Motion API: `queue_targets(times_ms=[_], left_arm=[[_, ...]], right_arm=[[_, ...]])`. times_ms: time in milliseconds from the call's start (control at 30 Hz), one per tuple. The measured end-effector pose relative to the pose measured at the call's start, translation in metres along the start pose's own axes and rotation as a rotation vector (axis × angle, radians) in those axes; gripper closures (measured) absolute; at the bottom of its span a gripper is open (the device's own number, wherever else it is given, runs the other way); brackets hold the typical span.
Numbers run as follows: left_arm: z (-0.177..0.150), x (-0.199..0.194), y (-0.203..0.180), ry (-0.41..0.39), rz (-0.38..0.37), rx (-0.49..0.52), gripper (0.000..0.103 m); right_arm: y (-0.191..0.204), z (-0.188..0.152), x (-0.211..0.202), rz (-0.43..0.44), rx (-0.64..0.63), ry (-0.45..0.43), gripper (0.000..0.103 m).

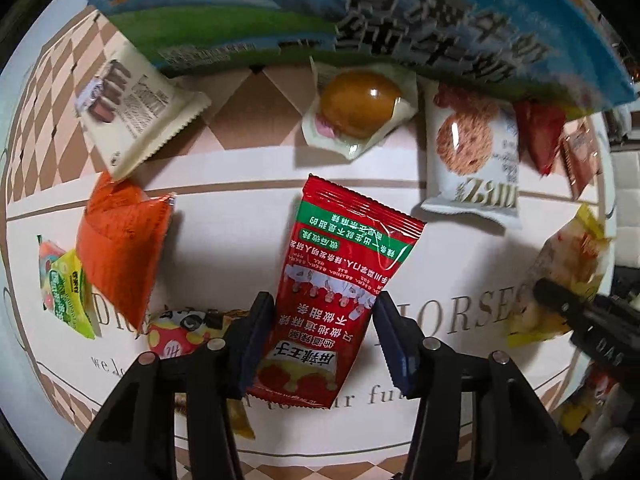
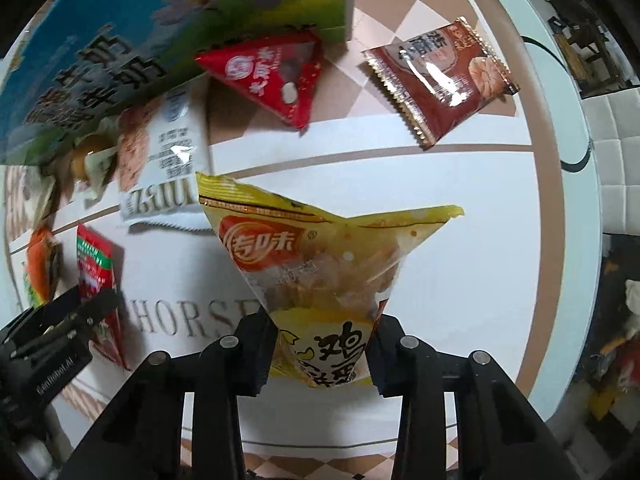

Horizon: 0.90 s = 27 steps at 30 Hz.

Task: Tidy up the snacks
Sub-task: 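Grasp the yellow chicken-snack bag with the right tool while the left tool grasps the red sausage pack, then lower both held packs into the box beside the others and open both tools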

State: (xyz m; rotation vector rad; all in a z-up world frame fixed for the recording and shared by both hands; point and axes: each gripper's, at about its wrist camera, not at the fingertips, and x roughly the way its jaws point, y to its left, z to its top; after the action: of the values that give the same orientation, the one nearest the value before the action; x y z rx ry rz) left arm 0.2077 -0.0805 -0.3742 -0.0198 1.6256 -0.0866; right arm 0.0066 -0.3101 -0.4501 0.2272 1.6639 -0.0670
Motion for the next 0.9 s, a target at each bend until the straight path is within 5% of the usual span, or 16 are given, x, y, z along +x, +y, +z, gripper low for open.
queue_targets(times_ms=[433, 633, 900], left_arm=[[0.002, -0.12, 0.006, -0.141, -0.213, -0.077, 0.055], [0.062, -0.182, 0.048, -0.201, -0.255, -0.108, 0.055], [0.163, -0.165, 0.08, -0.147, -0.231, -0.161, 0.054]], right_arm=[[0.024, -0.017, -0.099, 0.229, -0.081, -0.093, 0.064], [0.047, 0.018, -0.162, 0.313, -0.148, -0.167, 0.064], [0.093, 0.108, -0.169, 0.314, -0.187, -0.175, 0.064]])
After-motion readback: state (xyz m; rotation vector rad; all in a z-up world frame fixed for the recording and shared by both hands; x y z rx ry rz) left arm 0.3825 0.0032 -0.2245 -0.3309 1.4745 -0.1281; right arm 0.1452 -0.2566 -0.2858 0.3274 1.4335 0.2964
